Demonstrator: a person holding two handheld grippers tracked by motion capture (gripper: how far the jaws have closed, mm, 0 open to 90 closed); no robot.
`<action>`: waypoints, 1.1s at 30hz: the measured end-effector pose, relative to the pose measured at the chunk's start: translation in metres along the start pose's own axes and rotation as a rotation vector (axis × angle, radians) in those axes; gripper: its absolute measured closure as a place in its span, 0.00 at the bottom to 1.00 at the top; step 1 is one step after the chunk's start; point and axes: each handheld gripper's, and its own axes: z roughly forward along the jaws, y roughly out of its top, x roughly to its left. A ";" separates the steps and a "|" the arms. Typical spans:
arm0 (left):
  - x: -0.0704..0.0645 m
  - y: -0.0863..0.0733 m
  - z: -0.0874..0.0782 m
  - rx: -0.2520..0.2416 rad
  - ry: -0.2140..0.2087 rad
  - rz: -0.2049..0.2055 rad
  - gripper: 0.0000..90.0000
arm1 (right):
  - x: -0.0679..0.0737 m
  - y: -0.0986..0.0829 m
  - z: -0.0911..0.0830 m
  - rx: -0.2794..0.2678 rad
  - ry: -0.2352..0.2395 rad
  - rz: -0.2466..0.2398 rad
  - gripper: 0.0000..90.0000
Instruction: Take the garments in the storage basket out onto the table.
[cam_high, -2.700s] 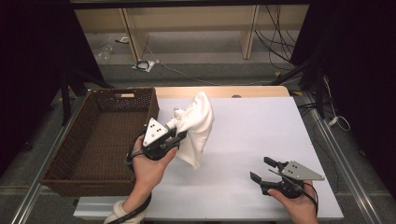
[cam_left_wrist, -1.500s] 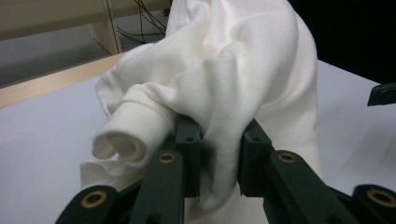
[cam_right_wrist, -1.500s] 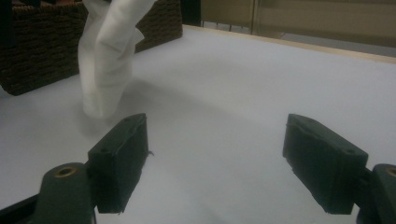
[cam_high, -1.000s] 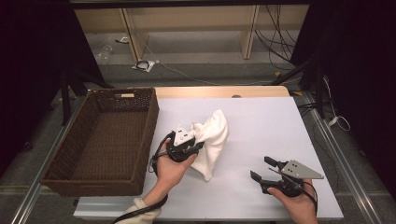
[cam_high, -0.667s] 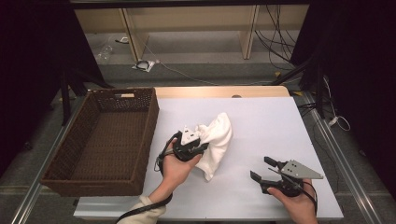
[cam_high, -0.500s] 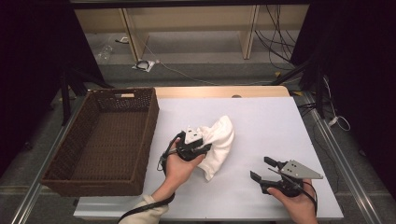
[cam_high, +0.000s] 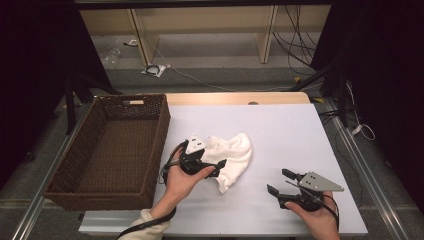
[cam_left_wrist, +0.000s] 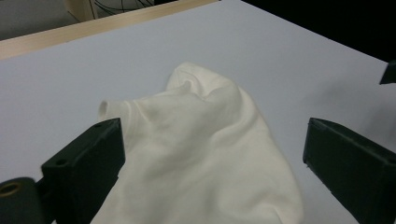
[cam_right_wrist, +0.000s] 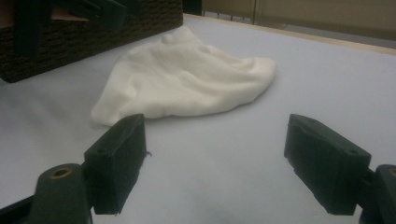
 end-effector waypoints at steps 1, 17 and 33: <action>0.000 -0.003 -0.005 -0.003 -0.004 -0.007 0.06 | 0.000 0.000 0.001 -0.005 0.001 -0.001 0.24; -0.020 -0.039 -0.038 0.016 -0.045 0.021 0.11 | 0.001 0.000 0.002 0.010 -0.002 -0.010 0.24; -0.012 -0.047 -0.040 0.003 -0.037 -0.002 0.12 | 0.003 0.000 0.005 0.013 -0.008 -0.019 0.25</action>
